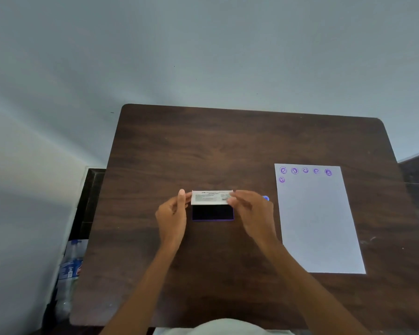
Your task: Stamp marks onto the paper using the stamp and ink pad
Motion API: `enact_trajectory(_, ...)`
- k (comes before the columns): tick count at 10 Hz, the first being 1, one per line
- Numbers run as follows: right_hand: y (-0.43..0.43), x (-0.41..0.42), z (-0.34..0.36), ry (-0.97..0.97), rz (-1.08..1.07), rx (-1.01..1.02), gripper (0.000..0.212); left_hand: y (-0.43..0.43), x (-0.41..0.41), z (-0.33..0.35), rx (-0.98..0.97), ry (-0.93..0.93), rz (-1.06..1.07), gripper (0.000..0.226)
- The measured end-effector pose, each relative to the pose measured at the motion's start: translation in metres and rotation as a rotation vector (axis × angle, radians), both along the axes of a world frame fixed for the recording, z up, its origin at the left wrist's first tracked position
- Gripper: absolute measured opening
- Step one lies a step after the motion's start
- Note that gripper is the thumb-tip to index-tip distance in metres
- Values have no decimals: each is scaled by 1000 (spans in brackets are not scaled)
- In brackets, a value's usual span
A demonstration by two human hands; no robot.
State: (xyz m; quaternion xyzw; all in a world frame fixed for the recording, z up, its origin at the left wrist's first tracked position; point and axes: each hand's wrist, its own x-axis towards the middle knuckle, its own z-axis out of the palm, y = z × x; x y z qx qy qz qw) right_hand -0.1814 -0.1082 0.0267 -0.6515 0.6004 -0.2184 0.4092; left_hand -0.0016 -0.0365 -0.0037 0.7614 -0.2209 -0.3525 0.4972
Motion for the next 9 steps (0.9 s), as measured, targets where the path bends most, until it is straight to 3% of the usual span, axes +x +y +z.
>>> enact_trajectory(1, 17, -5, -20, 87, 141, -56, 26, 11, -6, -4, -9, -146, -80, 19)
enact_trajectory(2, 26, -8, -25, 38, 151, 37, 33, 19, -4, -15, -38, -292, -190, 19)
enact_trajectory(3, 31, -7, -31, -3, 153, 10, 30, 23, 1, -25, 16, -436, -321, 35)
enact_trajectory(5, 32, -9, -46, -13, 49, 116, 35, 24, 7, -29, 11, -532, -417, 40)
enact_trajectory(7, 30, -11, -48, 155, 182, 7, 35, 27, 6, -37, -16, -551, -421, 39)
enact_trajectory(8, 35, -21, -39, 280, 287, -272, 36, 30, -1, -32, -2, -577, -435, 45)
enact_trajectory(9, 35, -39, -24, 346, 172, -459, 39, 27, -9, -16, -18, -722, -443, 53)
